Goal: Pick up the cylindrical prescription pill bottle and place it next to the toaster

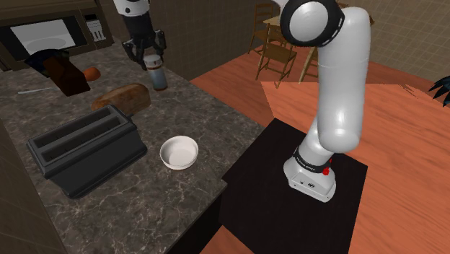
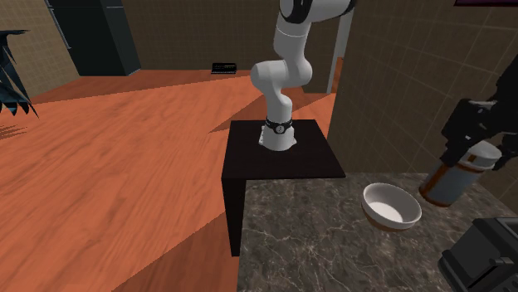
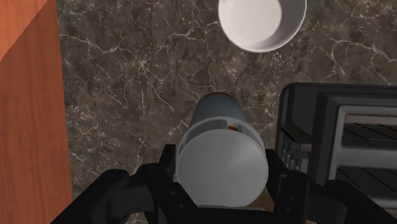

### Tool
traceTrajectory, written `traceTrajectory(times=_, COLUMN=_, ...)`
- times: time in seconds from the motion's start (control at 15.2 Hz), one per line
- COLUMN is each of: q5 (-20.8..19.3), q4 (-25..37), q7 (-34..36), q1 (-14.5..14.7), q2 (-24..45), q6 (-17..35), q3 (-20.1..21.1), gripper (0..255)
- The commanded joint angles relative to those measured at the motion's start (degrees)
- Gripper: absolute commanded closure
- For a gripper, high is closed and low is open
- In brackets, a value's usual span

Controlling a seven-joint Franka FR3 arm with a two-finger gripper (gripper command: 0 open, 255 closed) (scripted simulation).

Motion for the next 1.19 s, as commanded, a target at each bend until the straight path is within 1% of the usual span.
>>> traceTrajectory(times=0.0, q5=-1.1, q4=10.0, q7=1.6, q1=2.4, q2=6.3, q6=-3.9, q3=0.2, gripper=255)
traceTrajectory(times=0.07, q5=-1.7, q4=16.2, q7=2.1, q1=3.8, q2=10.1, q6=-6.3, q3=0.2, gripper=255)
traceTrajectory(times=0.13, q5=-2.4, q4=24.3, q7=2.3, q1=5.4, q2=14.9, q6=-9.6, q3=0.0, gripper=255)
traceTrajectory(times=0.2, q5=5.7, q4=43.8, q7=-0.3, q1=12.2, q2=25.6, q6=-17.7, q3=-13.0, gripper=255)
traceTrajectory(times=0.26, q5=0.4, q4=34.5, q7=1.3, q1=9.3, q2=21.0, q6=-13.3, q3=-5.5, gripper=255)
traceTrajectory(times=0.4, q5=0.9, q4=28.1, q7=1.6, q1=9.0, q2=18.2, q6=-9.6, q3=-5.7, gripper=255)
traceTrajectory(times=0.59, q5=1.0, q4=21.8, q7=1.9, q1=8.6, q2=16.0, q6=-5.6, q3=-5.6, gripper=255)
traceTrajectory(times=0.86, q5=1.1, q4=15.8, q7=2.2, q1=8.2, q2=14.3, q6=-1.3, q3=-5.5, gripper=255)
traceTrajectory(times=1.12, q5=1.2, q4=11.2, q7=2.4, q1=7.9, q2=13.4, q6=2.4, q3=-5.5, gripper=255)
